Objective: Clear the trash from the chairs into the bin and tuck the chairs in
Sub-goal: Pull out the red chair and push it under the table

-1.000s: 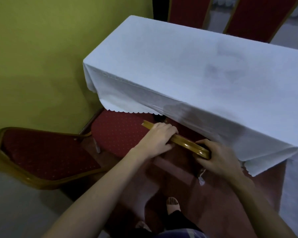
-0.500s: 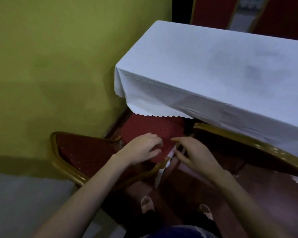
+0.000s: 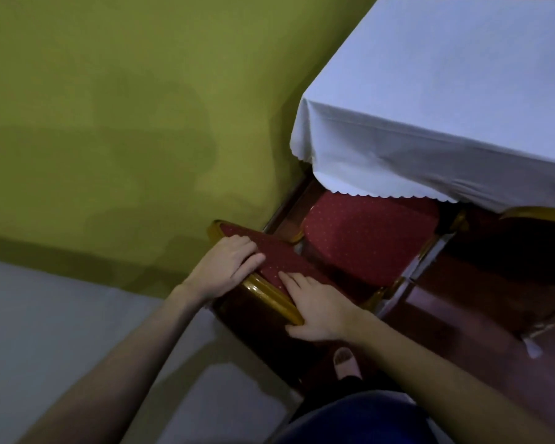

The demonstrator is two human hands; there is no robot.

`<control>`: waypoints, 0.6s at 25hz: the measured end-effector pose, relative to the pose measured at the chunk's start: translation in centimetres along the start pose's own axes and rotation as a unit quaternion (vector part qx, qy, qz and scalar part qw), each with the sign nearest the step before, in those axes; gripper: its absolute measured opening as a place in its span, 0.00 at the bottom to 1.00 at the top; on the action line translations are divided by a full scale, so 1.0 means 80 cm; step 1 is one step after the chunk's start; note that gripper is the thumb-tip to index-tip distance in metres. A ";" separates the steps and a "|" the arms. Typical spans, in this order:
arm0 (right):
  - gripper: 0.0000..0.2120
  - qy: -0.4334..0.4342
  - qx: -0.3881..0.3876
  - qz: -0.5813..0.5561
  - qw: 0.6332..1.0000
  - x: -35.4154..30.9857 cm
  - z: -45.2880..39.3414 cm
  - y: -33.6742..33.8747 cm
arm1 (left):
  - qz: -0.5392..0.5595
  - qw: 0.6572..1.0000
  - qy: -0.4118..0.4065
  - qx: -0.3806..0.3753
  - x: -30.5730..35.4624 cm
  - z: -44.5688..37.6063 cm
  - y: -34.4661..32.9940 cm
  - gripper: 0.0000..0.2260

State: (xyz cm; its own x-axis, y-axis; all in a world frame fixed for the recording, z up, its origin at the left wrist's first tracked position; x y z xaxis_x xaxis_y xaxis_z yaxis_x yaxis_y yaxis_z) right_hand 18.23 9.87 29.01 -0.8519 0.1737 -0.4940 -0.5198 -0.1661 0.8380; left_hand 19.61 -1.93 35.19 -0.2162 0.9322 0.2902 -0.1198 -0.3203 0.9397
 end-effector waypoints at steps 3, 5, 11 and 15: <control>0.45 -0.011 -0.028 -0.029 0.999 0.003 0.000 -0.012 | -0.029 0.998 -0.059 -0.010 -0.010 0.018 -0.008 0.30; 0.45 -0.014 -0.038 -0.057 0.998 0.004 0.004 -0.015 | -0.026 0.997 -0.073 -0.026 -0.016 0.013 -0.009 0.34; 0.44 -0.009 -0.019 -0.062 0.998 0.010 0.004 -0.019 | -0.045 0.986 -0.156 -0.039 -0.025 -0.003 -0.018 0.19; 0.44 -0.009 0.019 -0.078 0.997 0.027 0.008 -0.005 | -0.019 0.988 -0.148 -0.028 -0.029 -0.026 -0.021 0.15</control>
State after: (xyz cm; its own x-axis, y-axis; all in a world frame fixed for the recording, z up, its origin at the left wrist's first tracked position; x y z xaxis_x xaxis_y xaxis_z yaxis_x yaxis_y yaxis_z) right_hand 16.59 10.91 27.77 -0.7596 0.2127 -0.6147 -0.6426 -0.0996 0.7597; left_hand 18.34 -3.93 32.55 0.0813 0.9493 0.3037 -0.1782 -0.2860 0.9415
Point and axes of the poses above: each hand's wrist, its own z-axis away from the middle knuckle, its own y-axis out of the back of the hand, x = y × z, the point moved 10 cm from there along -z, towards the middle knuckle, and after that the axes turned 4 degrees about z, right-handed, at the moved point
